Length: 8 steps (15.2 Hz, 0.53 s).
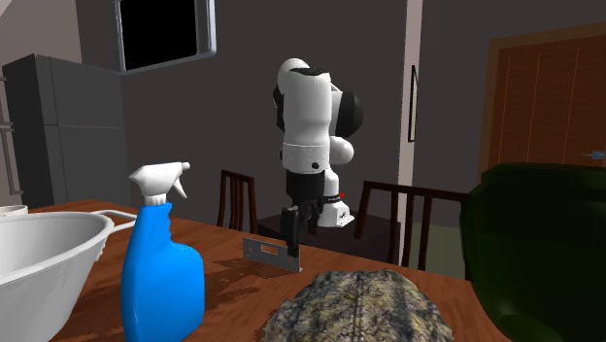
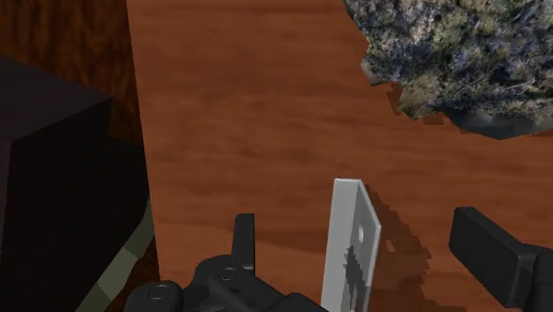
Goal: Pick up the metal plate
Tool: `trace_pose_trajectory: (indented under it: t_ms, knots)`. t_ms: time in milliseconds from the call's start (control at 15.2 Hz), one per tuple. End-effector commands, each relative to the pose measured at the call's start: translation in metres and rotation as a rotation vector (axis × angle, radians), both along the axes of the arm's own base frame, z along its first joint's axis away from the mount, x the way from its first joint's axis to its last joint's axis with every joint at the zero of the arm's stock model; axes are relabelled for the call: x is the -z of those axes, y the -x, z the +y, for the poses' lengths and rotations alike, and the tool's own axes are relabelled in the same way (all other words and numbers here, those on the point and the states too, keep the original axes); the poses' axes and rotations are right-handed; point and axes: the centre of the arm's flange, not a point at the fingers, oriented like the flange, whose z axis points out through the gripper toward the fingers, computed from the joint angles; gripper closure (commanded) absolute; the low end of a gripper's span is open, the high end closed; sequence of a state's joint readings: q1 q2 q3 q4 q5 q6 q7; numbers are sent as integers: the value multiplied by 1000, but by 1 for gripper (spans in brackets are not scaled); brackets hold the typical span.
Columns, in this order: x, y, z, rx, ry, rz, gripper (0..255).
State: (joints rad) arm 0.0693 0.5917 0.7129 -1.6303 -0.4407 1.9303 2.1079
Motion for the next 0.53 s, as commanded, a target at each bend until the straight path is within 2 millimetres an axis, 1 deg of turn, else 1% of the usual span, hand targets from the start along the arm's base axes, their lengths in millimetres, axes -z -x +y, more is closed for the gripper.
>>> trace_pose_trajectory:
  t_ms: [0, 462]
  knots:
    - [11, -7, 3, 24, 10, -3, 0]
    - [46, -7, 3, 24, 10, -3, 0]
